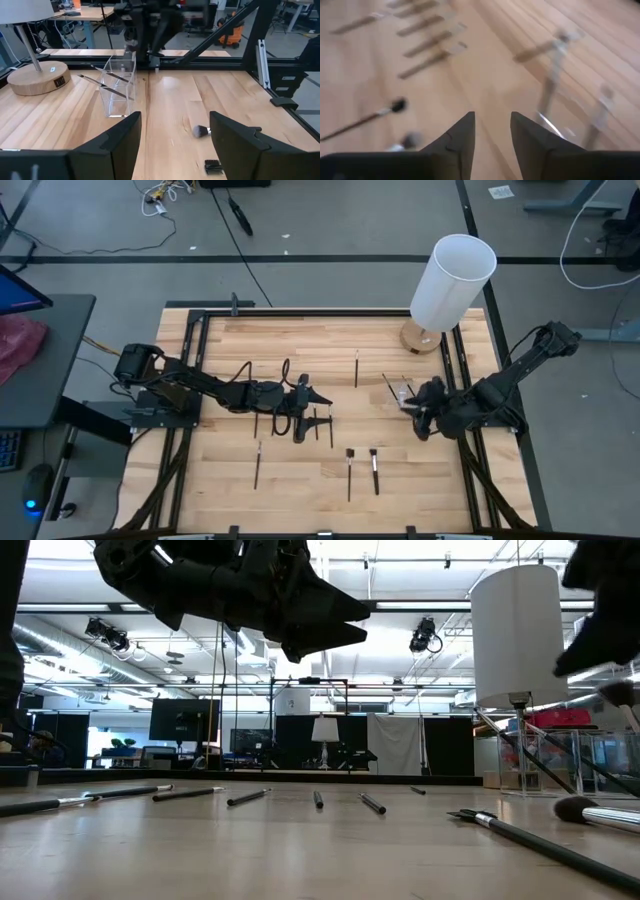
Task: Put items in baskets/containers
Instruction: Put the black eyeshadow brush into the transparent organizer
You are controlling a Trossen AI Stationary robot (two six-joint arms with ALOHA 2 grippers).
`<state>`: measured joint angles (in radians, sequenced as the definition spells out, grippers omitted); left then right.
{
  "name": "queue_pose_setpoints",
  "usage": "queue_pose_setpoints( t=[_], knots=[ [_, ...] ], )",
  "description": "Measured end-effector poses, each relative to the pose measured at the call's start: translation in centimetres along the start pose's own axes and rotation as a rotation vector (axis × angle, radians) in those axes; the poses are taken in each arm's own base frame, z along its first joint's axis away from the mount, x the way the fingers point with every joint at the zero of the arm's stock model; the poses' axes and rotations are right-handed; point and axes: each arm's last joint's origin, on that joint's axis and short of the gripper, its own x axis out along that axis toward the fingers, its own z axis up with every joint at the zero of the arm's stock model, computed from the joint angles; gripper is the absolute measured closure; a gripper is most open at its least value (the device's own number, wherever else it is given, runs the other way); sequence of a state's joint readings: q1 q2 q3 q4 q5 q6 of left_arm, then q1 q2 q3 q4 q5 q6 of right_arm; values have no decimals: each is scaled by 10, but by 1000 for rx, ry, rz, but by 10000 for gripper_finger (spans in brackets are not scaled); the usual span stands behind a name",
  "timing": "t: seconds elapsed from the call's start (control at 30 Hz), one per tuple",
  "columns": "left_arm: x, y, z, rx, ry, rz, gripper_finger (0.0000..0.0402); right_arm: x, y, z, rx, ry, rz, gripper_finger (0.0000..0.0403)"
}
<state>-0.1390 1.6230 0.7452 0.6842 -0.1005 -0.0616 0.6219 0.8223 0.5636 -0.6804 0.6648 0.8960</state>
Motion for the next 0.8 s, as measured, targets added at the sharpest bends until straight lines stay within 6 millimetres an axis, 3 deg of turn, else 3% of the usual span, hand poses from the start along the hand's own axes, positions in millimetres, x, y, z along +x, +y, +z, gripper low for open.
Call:
queue_pose_setpoints(
  t=[0.27,0.4,0.53,0.7,0.8],
  knots=[
    [0,0,0,1,0,0,168,4,9,13,-41,-131,17,275],
    [0,0,0,1,0,0,168,-1,16,19,33,13,206,281],
    [0,0,0,3,0,0,168,-12,19,23,130,200,306,316],
    [0,0,0,3,0,0,168,-22,6,16,242,463,162,392],
    [0,0,0,6,0,0,168,-23,-4,9,274,516,3,390]
  ],
)
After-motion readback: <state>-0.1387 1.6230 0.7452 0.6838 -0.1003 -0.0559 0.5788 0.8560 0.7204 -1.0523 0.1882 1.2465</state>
